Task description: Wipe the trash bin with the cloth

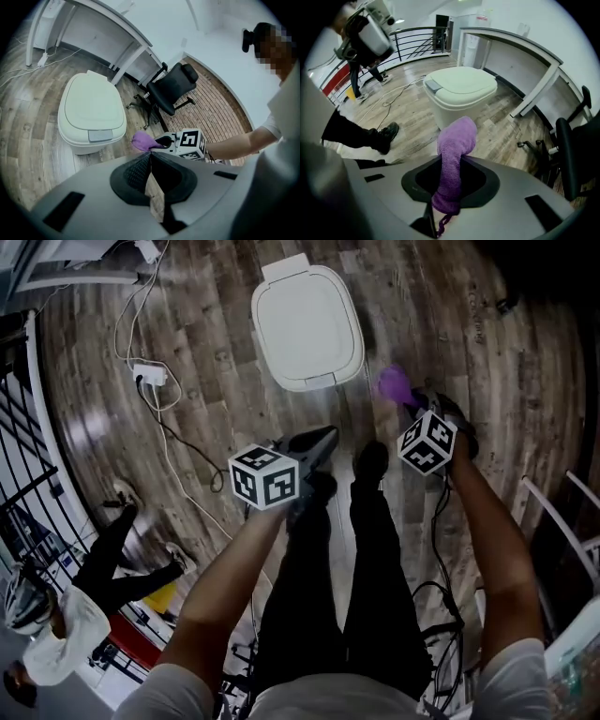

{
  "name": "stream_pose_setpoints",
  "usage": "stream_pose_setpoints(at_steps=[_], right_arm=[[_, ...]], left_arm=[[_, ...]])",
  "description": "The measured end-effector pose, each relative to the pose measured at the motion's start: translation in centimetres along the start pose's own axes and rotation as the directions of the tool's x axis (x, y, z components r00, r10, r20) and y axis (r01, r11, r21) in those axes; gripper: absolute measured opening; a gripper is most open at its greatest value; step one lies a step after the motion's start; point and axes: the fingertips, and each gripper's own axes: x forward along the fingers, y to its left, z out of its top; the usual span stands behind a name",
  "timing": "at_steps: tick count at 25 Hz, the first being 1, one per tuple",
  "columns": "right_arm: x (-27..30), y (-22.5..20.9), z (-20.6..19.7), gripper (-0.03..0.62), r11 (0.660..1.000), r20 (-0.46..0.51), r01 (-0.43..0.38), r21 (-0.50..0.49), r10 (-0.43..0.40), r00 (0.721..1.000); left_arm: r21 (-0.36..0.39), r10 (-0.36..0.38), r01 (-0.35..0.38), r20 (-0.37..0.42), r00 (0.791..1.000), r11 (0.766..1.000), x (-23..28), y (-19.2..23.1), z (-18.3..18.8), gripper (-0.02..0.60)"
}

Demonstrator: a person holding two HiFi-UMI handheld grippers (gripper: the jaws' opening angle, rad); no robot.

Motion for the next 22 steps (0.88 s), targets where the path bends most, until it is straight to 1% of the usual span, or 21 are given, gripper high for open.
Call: stream_pose_setpoints(at_steps=[2, 4, 7, 9, 11, 15, 22], right_arm=[[-0.2, -1.4, 0.3, 0.097, 0.995, 0.008, 0.033, 0.090, -0.034, 0.999], [-0.3, -2.3, 0.9, 0.097, 0.984, 0.016, 0.065, 0.167, -0.068, 0.998], [0.0, -2.9, 2.7, 0.097, 0.966, 0.029, 0.103, 0.238, -0.113, 0.993], [0.5, -2.4, 4.3, 0.097, 0.958, 0.039, 0.106, 0.265, -0.120, 0.992], [1.1, -1.3, 5.7, 0.097, 0.958, 0.049, 0.091, 0.273, -0.109, 0.993], [2.0, 1.3, 7.9, 0.097, 0.965, 0.057, 0.063, 0.254, -0.079, 0.995], [3.2, 4.1, 10.0, 0.097, 0.973, 0.022, 0.052, 0.223, -0.058, 0.998]], left_arm=[[0.006, -0.003, 0.003, 0.009, 1.000, 1.000, 0.0, -0.3, 0.2, 0.003], [0.008, -0.006, 0.006, 0.013, 1.000, 1.000, 0.0, -0.2, 0.2, 0.003], [0.003, -0.006, 0.006, 0.020, 1.000, 1.000, -0.5, 0.5, 0.0, 0.003], [0.002, -0.007, 0.007, 0.023, 1.000, 1.000, -1.1, 0.9, -0.1, 0.003], [0.004, -0.008, 0.008, 0.018, 1.000, 1.000, -1.6, 1.4, -0.4, 0.003], [-0.001, -0.013, 0.013, 0.017, 1.000, 1.000, -2.8, 2.4, -0.7, 0.003], [-0.027, -0.034, 0.035, 0.040, 0.999, 0.999, -4.9, 4.7, -0.9, 0.003]])
